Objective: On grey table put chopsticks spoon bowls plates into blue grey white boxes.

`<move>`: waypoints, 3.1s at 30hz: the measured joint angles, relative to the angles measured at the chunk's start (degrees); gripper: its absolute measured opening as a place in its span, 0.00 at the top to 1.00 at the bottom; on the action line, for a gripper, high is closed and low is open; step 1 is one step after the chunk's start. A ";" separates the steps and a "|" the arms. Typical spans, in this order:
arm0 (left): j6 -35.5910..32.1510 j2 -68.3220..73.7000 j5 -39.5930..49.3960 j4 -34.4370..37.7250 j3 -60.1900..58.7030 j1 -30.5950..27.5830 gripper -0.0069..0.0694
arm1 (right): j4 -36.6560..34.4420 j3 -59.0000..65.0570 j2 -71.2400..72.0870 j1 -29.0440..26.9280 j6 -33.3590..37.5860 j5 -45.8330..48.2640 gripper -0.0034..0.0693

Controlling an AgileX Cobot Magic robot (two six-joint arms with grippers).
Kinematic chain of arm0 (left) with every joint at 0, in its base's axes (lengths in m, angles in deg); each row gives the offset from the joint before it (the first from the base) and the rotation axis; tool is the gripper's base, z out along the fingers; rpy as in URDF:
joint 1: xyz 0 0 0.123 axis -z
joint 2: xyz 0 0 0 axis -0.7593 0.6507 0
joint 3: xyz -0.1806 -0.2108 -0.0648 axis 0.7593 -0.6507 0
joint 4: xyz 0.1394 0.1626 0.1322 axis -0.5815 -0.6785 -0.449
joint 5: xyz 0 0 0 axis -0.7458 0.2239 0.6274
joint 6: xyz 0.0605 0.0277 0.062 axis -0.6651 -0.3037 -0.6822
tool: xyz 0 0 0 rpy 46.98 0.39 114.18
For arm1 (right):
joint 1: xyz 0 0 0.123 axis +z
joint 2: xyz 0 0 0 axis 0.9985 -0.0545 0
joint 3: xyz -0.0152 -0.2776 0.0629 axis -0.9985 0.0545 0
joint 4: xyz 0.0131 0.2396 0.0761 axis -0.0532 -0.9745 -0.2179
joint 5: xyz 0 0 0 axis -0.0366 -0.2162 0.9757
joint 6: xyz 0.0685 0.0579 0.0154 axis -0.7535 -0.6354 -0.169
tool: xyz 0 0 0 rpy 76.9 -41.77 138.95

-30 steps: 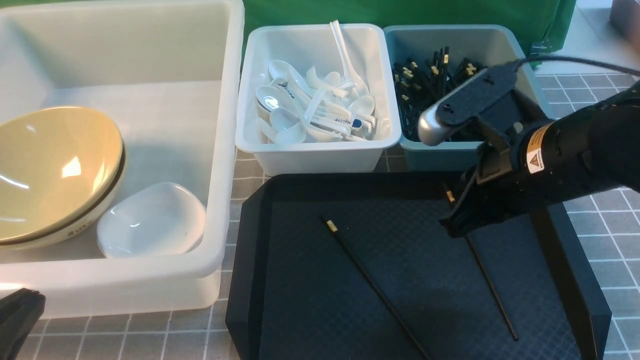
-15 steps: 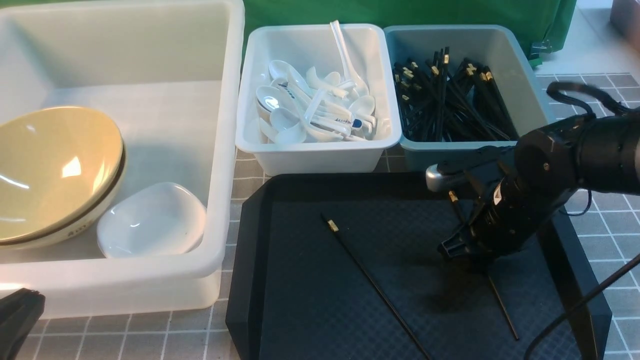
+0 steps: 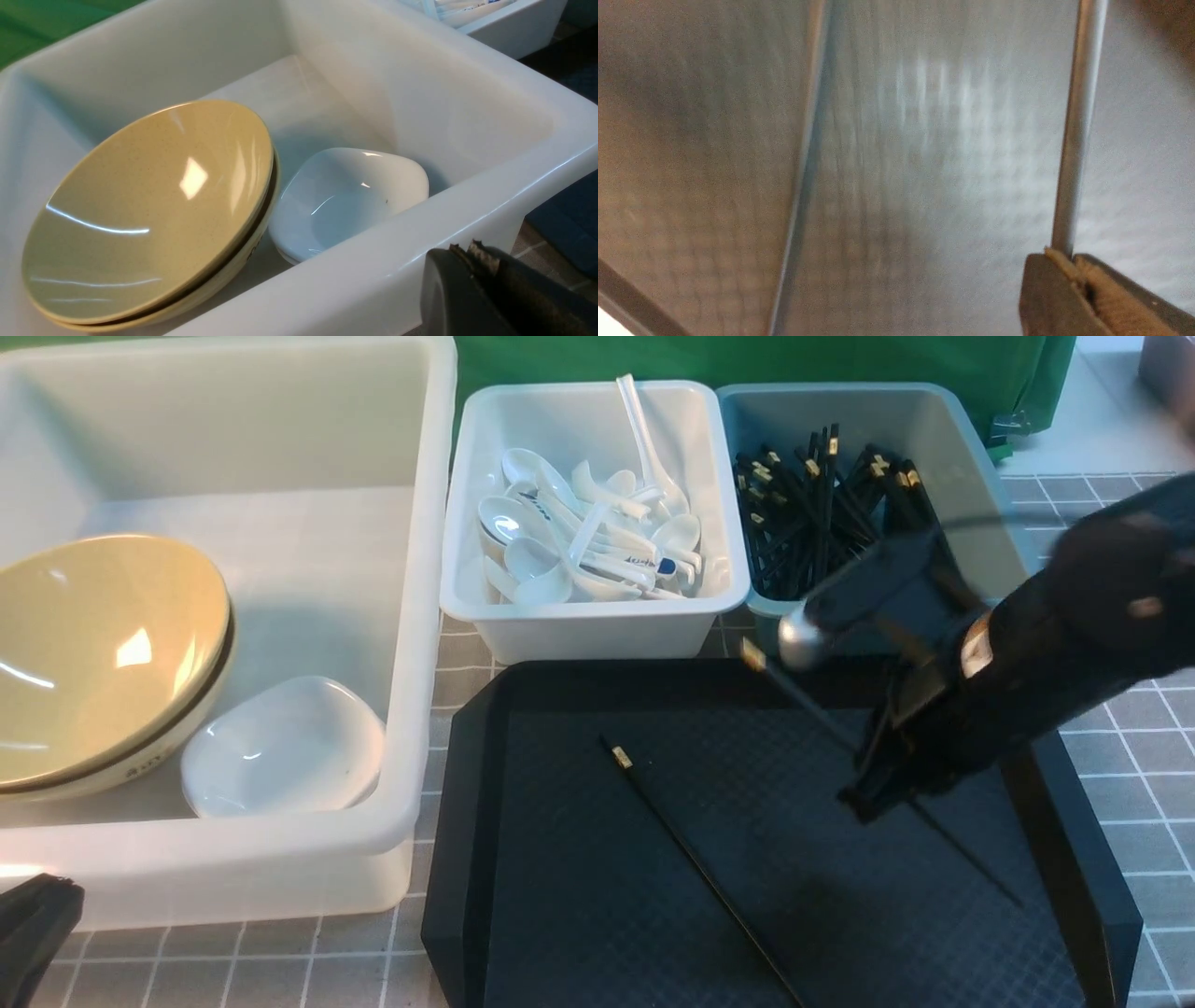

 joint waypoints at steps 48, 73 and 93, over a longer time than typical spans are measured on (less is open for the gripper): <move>0.00 0.00 -0.39 -0.07 -0.50 0.00 0.92 | -1.04 -14.66 -17.49 14.98 -1.00 0.19 0.87; 0.00 0.00 -1.66 -0.34 -0.50 0.00 0.92 | 9.93 -22.73 -1.28 -6.98 -5.86 -7.54 0.68; 0.00 0.00 -1.71 -0.34 -0.50 0.00 0.92 | 10.04 50.75 48.30 -1.08 -18.54 -45.21 0.91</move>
